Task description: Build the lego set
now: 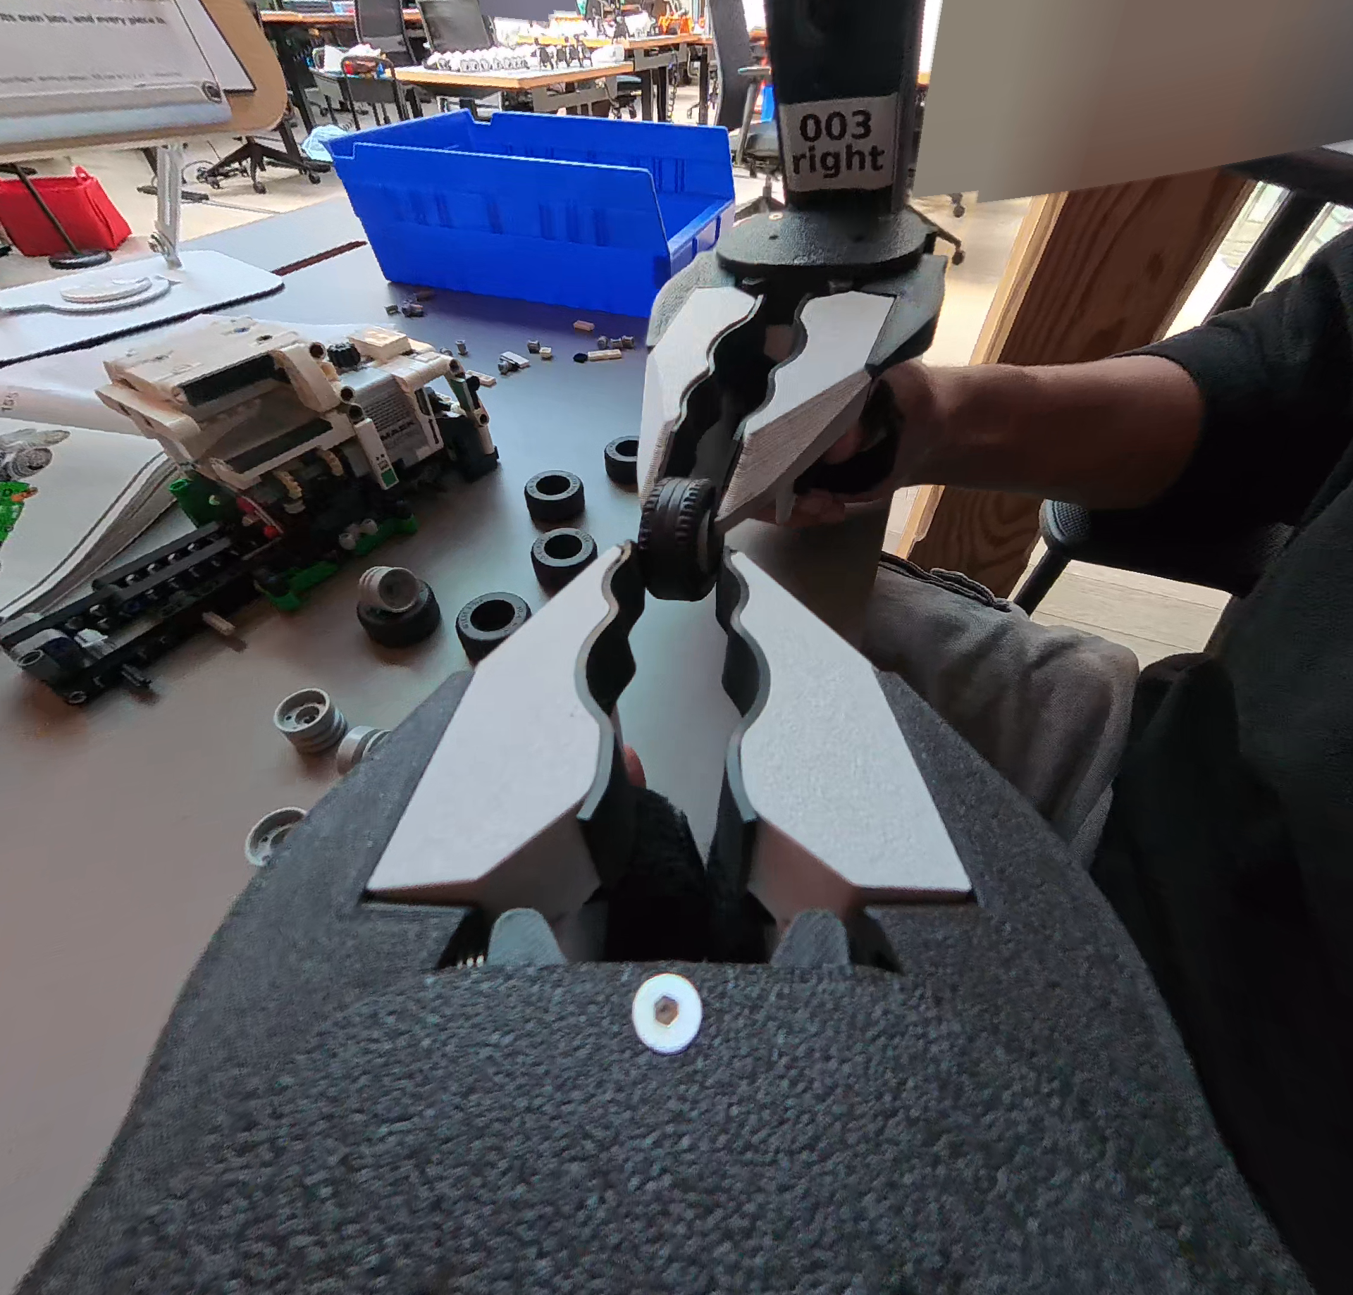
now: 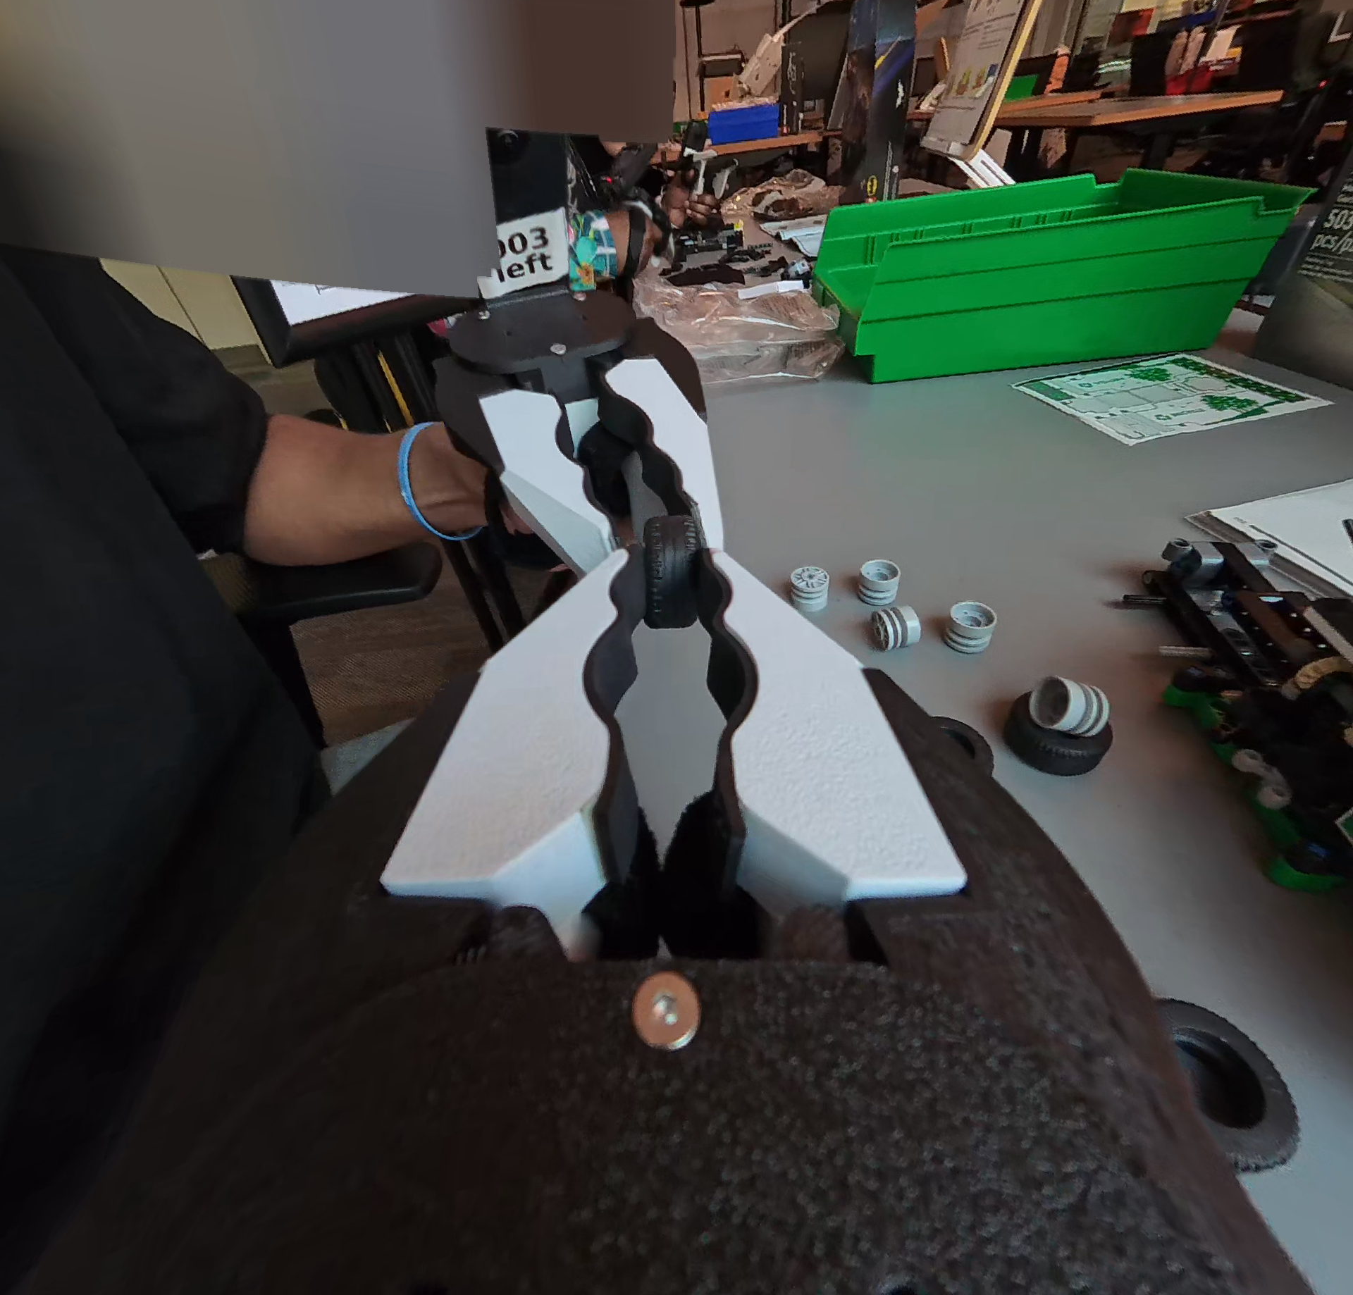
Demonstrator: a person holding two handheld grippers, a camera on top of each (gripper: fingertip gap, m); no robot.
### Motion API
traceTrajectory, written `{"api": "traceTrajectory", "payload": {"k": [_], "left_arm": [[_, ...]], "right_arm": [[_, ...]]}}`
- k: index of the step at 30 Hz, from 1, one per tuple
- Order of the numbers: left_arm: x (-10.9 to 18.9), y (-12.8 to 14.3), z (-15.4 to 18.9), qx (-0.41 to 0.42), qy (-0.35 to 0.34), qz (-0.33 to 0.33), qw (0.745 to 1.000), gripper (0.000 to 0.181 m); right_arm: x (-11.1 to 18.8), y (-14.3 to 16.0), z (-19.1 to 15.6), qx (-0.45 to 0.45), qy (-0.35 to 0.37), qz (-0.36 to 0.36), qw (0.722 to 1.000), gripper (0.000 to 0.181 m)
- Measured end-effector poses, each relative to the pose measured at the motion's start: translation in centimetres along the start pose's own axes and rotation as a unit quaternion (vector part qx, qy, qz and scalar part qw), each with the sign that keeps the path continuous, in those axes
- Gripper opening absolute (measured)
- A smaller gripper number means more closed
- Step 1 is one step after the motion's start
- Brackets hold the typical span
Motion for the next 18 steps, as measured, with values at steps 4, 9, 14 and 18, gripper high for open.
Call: {"api": "traceTrajectory", "payload": {"k": [4,9,14,18], "left_arm": [[-0.2,0.6,-0.2,0.009,-0.011,-0.03,0.999,0.018],[-0.1,0.2,0.0,0.01,-0.011,-0.026,1.0,0.016],[0.5,-1.3,-0.3,0.017,-0.02,0.05,0.998,0.018],[0.5,-0.9,-0.5,0.045,-0.01,0.057,0.997,0.016]], "right_arm": [[-0.2,0.6,0.2,0.043,0.031,-0.016,0.998,0.014],[-0.2,0.3,0.2,0.033,0.043,-0.004,0.999,0.013],[-0.2,-1.1,0.6,-0.092,0.012,0.058,0.994,0.013],[-0.4,-0.7,0.8,-0.113,0.001,0.054,0.992,0.013]]}}
Point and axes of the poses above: each gripper's, where its closed fingertips meet, x back along the fingers, y out of its underside, z = x × y across the jaws, the point moved 3 cm from there along x, back along the fingers, and after that the axes turned 11 degrees about y, right-handed, at the moved point
